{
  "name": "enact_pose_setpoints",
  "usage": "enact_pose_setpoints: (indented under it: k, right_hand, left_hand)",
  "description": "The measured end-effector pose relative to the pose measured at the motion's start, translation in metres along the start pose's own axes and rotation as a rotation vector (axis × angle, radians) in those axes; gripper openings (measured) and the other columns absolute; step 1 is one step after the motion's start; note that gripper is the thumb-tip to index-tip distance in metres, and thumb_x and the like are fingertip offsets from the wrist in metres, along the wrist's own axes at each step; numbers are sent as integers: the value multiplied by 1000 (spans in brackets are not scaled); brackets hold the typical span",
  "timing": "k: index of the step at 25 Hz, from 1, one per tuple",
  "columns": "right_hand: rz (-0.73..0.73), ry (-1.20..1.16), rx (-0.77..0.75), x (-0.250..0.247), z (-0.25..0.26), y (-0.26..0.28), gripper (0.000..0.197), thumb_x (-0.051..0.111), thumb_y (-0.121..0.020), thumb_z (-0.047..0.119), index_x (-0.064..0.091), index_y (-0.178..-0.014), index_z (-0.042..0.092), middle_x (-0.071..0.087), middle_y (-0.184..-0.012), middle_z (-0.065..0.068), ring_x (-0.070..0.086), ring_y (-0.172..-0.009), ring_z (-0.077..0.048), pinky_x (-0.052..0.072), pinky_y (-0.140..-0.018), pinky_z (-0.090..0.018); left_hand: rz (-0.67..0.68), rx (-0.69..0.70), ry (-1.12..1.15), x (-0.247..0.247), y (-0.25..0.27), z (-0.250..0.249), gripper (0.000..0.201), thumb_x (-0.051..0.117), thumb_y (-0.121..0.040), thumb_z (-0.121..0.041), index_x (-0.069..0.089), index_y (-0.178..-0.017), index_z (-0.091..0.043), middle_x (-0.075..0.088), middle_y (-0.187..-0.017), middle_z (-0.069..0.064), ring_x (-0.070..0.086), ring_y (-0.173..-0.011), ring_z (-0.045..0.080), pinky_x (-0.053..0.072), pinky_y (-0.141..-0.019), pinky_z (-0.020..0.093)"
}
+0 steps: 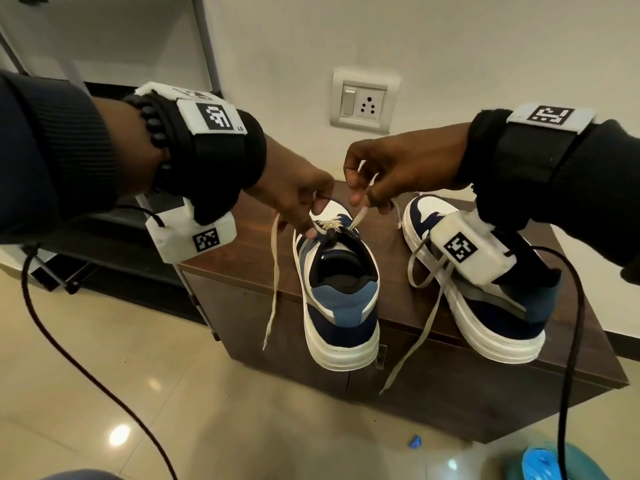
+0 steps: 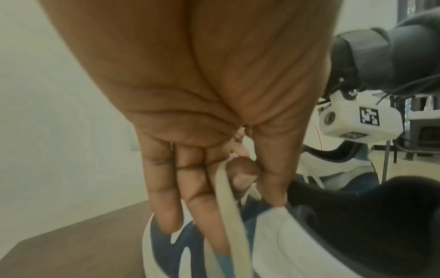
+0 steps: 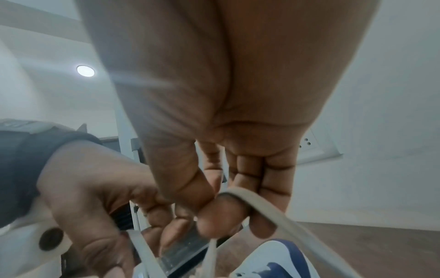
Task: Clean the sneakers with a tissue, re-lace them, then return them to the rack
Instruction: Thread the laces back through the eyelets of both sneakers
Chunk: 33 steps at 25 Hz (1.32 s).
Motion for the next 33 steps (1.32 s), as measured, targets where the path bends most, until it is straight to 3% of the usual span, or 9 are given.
enact_pose_setpoints:
  k: [4,9,12,14,17,19,24,28,33]
  right_hand:
    - [-175,58,-57,-26,15,4,32,62,-83,2,52,-110,17,62,-108,-8,58,-77,-13,47,-69,-23]
    - [-404,145,-177,-56,28,13,25,63,-87,9,55,-108,17,59,-103,-4,61,-87,-20,53,-83,-32]
    - [-527,157,-284,-58,37,15,20,67,-85,20,57,-102,17,59,-99,-1,59,-88,-18,52,-84,-31]
    - [-603,225,-340,-51,43,18,17,68,-84,29,58,-92,19,58,-89,4,53,-80,-11,48,-76,-27]
    - [-336,195,-305,-18,42,16,22,64,-86,37,65,-81,16,61,-69,3,55,-62,-7,45,-64,-20]
    - [-204,344,-259,6,36,12,24,61,-88,40,71,-86,19,64,-67,5,56,-59,-3,42,-62,-14]
    - [-206,556,-152,32,24,-8,29,53,-93,38,70,-109,20,70,-87,2,53,-71,-4,38,-70,-19]
    - [-121,180,-99,44,14,-18,22,60,-90,34,68,-98,15,59,-64,6,54,-50,1,44,-59,-15]
    - [15,-199,-130,45,5,-15,24,69,-83,21,64,-97,1,60,-77,-8,55,-69,-14,46,-61,-21]
  left_hand:
    - [-103,176,-89,-26,8,-29,31,63,-86,-36,47,-108,-21,67,-63,0,63,-56,4,48,-68,23]
    - [-127,202,-402,-26,3,-26,52,57,-92,-36,34,-138,-43,58,-66,-8,54,-60,1,38,-66,18]
    - [-186,71,-609,-25,-4,-22,29,51,-95,-40,57,-118,-25,48,-71,-14,43,-65,3,33,-64,21]
    - [-169,30,-498,-27,-7,-17,27,47,-96,-41,60,-104,-19,58,-72,-8,56,-68,9,41,-68,24]
    - [-143,-67,-156,-33,-5,-9,24,43,-98,-33,59,-99,-15,64,-69,1,64,-66,16,50,-72,27]
    - [-147,-96,-71,-34,-3,-6,19,42,-99,-29,55,-102,-15,62,-68,2,63,-64,18,53,-73,30]
    - [-90,-144,-115,-24,-6,-8,18,39,-101,-29,49,-104,-14,65,-69,7,66,-64,27,56,-73,36]
    - [-11,-135,-100,-8,-11,-8,19,46,-97,-23,39,-107,-9,66,-70,8,67,-62,26,59,-74,42]
    - [52,-134,12,1,-10,-3,20,52,-95,-19,37,-106,-12,67,-75,11,69,-66,24,59,-76,41]
Point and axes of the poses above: each hand's wrist, its own y-axis away from the middle knuckle, its own x-axis out of the palm, z = x × y, the point moved 5 cm from there along -y, towards the middle knuckle
